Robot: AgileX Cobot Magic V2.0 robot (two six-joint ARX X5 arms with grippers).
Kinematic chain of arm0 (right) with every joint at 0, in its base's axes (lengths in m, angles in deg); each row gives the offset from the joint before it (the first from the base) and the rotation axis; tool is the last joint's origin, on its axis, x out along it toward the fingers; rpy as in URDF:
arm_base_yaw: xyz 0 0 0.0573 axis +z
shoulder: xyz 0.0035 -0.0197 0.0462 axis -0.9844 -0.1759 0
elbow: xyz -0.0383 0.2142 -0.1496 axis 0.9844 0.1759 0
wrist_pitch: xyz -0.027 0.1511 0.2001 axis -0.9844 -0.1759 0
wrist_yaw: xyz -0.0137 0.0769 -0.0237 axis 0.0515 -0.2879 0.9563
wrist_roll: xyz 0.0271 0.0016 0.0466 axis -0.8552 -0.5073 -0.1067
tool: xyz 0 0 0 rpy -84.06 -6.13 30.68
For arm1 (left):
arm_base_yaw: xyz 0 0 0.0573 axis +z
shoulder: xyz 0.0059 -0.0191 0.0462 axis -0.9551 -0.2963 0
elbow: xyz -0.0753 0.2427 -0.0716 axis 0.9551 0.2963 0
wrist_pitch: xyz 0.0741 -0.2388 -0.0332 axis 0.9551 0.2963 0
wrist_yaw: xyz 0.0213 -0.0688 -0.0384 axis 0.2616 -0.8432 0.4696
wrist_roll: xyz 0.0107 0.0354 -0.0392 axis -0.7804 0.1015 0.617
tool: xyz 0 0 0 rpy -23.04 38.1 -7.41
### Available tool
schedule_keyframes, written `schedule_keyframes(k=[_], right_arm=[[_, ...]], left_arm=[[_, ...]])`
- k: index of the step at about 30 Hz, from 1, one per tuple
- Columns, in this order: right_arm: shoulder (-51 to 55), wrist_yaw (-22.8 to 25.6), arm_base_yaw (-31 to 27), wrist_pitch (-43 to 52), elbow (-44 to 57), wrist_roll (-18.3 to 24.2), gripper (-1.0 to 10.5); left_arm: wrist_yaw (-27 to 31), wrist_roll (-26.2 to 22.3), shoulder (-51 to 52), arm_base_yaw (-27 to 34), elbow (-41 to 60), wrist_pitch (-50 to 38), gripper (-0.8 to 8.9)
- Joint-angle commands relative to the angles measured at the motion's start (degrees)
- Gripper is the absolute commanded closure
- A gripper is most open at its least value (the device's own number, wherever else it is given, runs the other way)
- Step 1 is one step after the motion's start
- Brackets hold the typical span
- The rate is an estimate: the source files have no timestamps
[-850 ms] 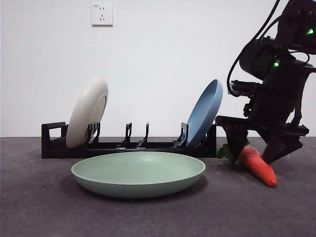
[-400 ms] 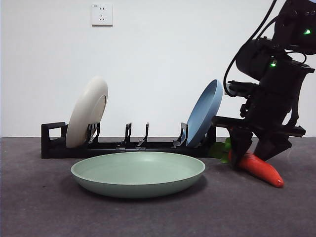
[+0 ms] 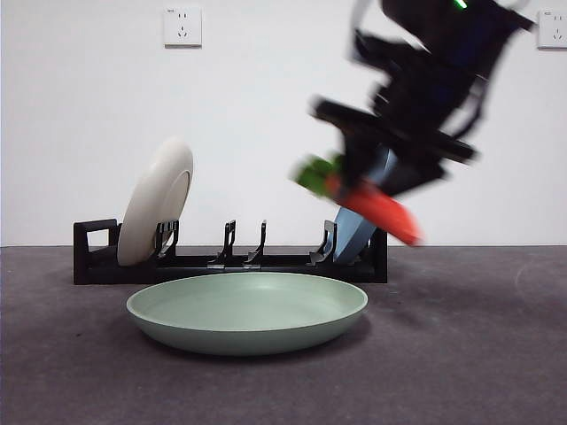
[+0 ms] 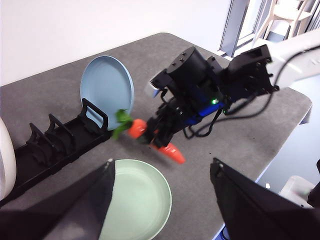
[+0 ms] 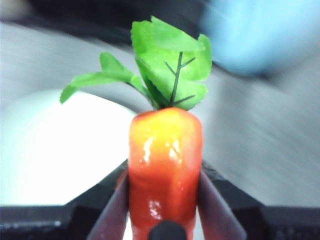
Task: Take the green plate from the plate rack,put the plate on the table,take the carrot from the table,put the carrot in the plate
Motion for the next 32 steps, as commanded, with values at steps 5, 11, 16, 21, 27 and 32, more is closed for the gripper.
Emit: schedule_keyframes(k=[5,11,16,21,27,32], right_arm=[[-7.04,0.44,8.79,9.62,0.37,-3.13,9.6],[-13.75,1.7,11.06,13.25,0.35,-4.55,9.6],[-17.22,1.7,11.47,13.42,0.33,-5.03,9.6],[-18.08,1.27,11.72,13.46,0.33,-5.03,9.2],[-18.08,1.27,11.78,13.4,0.24,-6.14,4.4],[-15.69,1.29,11.93,12.72,0.04,-6.54,4.3]], left_arm=[[-0.04,0.61,0.13,-0.17,0.24,1.29,4.91],[-0.04,0.59,0.13,-0.17,0.24,3.1,4.91],[-0.04,0.61,0.13,-0.17,0.24,3.61,4.91],[-0.04,0.61,0.13,-0.17,0.24,3.98,4.91],[0.0,0.79,0.13,-0.17,0.24,5.09,4.91],[0.07,0.76,0.13,-0.17,0.24,5.9,4.91]])
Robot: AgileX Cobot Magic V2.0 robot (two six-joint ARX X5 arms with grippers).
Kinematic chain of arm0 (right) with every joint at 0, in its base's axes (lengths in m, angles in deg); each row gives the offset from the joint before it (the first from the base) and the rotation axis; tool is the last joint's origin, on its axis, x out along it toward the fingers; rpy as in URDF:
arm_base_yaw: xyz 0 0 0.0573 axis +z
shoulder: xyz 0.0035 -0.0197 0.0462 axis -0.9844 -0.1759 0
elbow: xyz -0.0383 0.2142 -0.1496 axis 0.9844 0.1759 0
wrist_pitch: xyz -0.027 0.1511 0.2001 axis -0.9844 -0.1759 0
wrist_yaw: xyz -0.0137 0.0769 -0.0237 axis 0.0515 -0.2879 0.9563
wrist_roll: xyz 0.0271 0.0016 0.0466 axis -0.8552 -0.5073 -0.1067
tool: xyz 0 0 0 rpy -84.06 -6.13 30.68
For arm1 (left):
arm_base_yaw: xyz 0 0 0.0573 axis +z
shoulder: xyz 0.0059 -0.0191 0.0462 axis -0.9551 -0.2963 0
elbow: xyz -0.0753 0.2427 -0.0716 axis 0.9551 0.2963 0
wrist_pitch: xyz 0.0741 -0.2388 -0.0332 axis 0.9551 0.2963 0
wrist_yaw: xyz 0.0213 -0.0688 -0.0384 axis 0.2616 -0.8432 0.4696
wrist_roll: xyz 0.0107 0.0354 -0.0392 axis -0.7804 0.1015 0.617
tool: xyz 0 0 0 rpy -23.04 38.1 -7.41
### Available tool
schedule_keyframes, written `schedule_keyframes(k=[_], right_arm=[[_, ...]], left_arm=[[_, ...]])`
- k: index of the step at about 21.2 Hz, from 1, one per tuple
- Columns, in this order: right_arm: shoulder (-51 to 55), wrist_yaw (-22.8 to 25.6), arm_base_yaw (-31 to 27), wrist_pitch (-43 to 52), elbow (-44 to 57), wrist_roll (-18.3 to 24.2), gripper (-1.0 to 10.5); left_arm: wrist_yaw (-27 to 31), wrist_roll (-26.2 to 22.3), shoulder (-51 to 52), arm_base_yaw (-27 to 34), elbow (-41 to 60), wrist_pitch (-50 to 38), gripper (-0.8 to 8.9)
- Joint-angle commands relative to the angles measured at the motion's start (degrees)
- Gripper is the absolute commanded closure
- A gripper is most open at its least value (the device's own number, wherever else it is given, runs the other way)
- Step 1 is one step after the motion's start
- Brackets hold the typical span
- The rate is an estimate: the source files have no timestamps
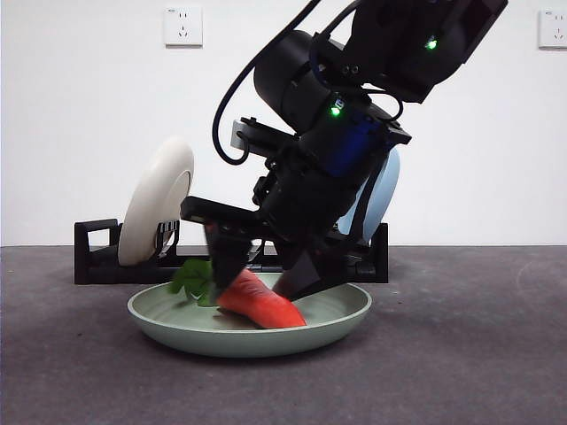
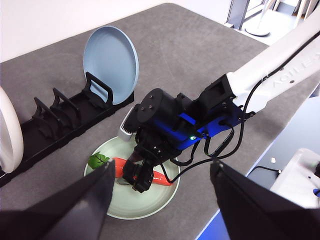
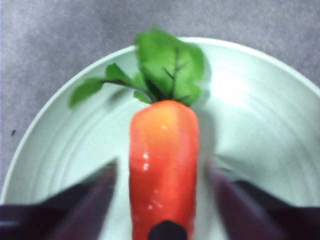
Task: Take the green plate from the plate rack,put the plate on the table,take the carrot from the table,put the carrot in the plate
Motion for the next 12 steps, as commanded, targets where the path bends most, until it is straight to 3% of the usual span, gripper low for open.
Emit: schedule_keyframes(k=[1,5,12], right_arm=[[2.38,-0.04,0.31,-0.15,0.09,-0.77,4.3],[8.79,-0.04,0.28,-4.87,0.09,-0.77,4.3],[26.29,-2.1,1.11,-27.71,0.09,-0.61,4.4]], left_arm=[[0.04,0.35,0.13,-0.17,0.24,-0.09,4.91],[0.07,0.35,0.13,-0.17,0.24,0.0,4.91],[0.04,0.31,0.13,-0.17,0.24,2.1,4.92]])
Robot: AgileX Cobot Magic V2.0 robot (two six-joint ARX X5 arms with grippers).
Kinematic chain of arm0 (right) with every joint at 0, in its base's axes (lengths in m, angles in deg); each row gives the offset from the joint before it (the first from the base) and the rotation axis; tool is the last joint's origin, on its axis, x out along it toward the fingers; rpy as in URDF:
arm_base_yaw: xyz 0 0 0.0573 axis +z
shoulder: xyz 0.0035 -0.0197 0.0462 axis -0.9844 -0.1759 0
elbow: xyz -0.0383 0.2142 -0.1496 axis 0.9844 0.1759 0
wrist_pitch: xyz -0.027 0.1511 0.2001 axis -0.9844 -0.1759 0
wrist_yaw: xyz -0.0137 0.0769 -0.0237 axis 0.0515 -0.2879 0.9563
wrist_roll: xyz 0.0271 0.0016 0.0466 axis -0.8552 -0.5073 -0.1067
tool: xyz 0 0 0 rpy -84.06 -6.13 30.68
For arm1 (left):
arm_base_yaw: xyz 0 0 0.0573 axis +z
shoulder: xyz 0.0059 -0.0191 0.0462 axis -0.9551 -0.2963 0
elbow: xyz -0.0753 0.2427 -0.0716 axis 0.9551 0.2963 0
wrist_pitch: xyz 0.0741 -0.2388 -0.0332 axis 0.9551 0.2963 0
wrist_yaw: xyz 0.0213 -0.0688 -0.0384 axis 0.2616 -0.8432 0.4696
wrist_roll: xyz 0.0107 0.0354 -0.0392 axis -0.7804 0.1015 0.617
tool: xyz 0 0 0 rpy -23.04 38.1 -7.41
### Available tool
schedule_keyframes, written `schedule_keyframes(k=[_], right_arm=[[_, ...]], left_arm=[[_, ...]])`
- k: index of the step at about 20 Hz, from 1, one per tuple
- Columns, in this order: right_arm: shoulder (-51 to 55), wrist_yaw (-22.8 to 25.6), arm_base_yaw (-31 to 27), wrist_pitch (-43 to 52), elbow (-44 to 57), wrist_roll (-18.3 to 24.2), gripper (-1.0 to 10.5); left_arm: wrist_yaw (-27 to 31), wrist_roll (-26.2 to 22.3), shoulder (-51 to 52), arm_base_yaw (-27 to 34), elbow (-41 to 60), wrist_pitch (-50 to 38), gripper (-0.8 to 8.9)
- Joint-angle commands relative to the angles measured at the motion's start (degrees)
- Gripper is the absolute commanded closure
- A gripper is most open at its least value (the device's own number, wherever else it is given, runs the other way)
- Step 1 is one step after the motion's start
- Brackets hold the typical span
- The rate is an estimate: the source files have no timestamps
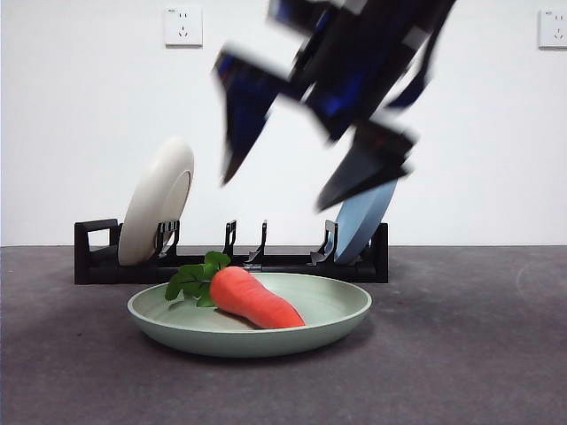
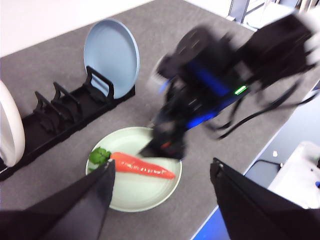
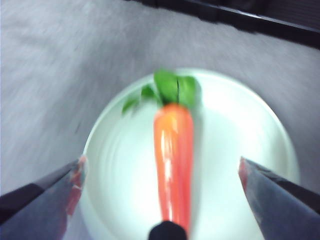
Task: Take the green plate from the plate rack,put the plate on the table,take the carrot from the table,put the carrot in the plate
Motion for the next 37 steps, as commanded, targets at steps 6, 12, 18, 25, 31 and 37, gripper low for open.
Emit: schedule_keyframes(k=[6,12,18,25,31,37], right_arm=[[19.41,-5.46,2.12,-25.66,0.13,-1.31,4.5],[34.62,-8.41,3.02,-40.41,0.13,-2.36,6.3],[41.83,-8.35,3.02,-43.5,0.13,-2.29,9.6],[42.53,-8.07,3.02,-43.5,0.13,-2.27,9.4],[42.53,-8.07,3.02,-43.5,0.13,-2.27,9.4],[42.53,-8.07,3.02,-43.5,0.13,-2.27,9.4]], left_arm=[[-0.02,0.39,0.13,-0.17,0.24,2.71,4.96],[-0.15,0.39,0.11,-0.17,0.24,6.21,5.92],[-0.15,0.37,0.11,-0.17,0.24,8.55,8.22],[-0.04,0.37,0.11,-0.17,0.24,8.5,8.15],[-0.04,0.37,0.11,-0.17,0.24,8.5,8.15],[-0.02,0.35,0.11,-0.2,0.24,8.11,8.15]])
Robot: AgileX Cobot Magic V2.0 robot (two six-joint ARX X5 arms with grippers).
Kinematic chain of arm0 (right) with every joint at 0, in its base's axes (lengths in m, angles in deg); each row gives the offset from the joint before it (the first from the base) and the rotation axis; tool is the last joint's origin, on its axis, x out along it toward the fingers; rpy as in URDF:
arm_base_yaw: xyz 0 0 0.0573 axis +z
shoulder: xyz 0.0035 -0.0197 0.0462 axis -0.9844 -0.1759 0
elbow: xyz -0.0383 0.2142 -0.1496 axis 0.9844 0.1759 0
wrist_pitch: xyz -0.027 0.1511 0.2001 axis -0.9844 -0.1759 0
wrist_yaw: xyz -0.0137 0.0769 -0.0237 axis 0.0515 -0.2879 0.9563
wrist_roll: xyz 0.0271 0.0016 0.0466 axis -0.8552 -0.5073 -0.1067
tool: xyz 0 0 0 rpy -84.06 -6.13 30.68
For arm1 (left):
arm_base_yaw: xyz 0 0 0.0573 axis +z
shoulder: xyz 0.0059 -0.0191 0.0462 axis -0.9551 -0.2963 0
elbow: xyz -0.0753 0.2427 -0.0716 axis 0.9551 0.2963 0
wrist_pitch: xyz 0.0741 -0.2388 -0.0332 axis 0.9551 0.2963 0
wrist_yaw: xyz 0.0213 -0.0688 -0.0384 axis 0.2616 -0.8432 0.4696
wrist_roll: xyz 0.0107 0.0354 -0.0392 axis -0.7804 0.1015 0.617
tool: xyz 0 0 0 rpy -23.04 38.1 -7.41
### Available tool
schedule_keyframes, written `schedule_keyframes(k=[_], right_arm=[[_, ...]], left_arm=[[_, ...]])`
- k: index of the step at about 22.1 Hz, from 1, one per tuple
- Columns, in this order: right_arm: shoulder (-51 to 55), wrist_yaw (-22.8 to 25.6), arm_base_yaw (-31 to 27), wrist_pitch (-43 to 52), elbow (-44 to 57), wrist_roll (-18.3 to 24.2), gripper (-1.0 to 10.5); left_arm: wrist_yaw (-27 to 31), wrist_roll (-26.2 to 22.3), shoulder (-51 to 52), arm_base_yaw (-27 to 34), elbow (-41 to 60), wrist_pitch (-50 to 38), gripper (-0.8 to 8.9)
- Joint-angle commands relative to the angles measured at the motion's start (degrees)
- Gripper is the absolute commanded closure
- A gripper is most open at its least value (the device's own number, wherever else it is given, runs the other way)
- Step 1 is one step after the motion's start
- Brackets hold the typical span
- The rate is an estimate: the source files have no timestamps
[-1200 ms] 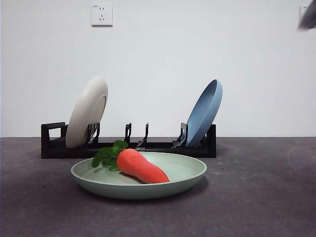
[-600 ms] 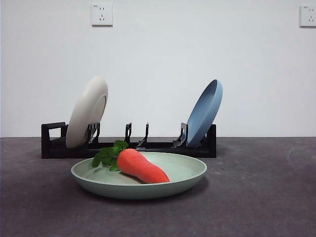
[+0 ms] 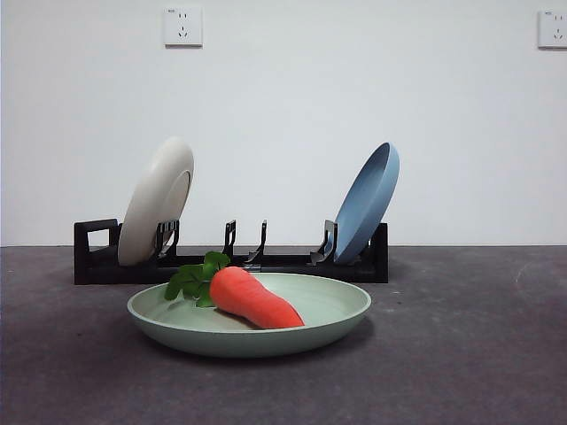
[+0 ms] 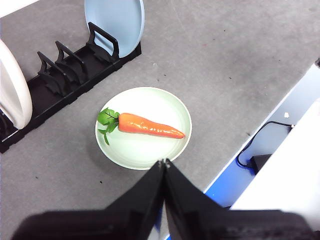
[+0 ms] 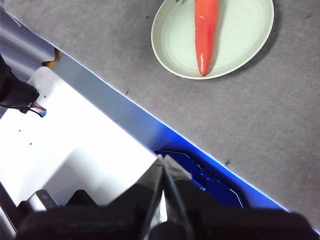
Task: Take the green plate from the plate rack,put the plate on the table,take the carrot from the table,put the carrot in the plate
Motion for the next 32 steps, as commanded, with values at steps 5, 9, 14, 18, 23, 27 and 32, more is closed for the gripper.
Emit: schedule_keyframes(k=[5,9,14,18,23,27,32], right_arm=[[0.07,0.17,0.13,0.17,0.13,-0.31,9.4],[0.07,0.15,0.13,0.17,0.13,-0.31,9.4],[0.09,0.31,0.13,0.17,0.13,-0.31,9.4],[0.07,0.31,0.13,0.17,0.13,-0.31,9.4],[0.09,0.33,0.13,0.17,0.13,-0.31,9.4],[0.17,0.31,0.13,0.17,0.13,-0.31,9.4],[0.17,0.33,0.13,0.15,0.13,-0.31,9.4]], left_arm=[[8.7,-0.09,0.11,-0.17,0.24,-1.9,8.15],[26.08,-7.41,1.11,6.4,0.61,-15.45,8.15],[1.29,-20.76,8.94,31.39,9.92,-37.97,8.15],[-10.95,-23.67,15.5,41.59,19.08,-47.28,8.15],[-17.7,-24.17,23.58,48.92,32.13,-55.63,8.15],[-21.2,-23.52,29.38,53.0,42.84,-59.36,8.15],[-23.08,-22.01,34.12,56.04,54.07,-61.94,8.15]])
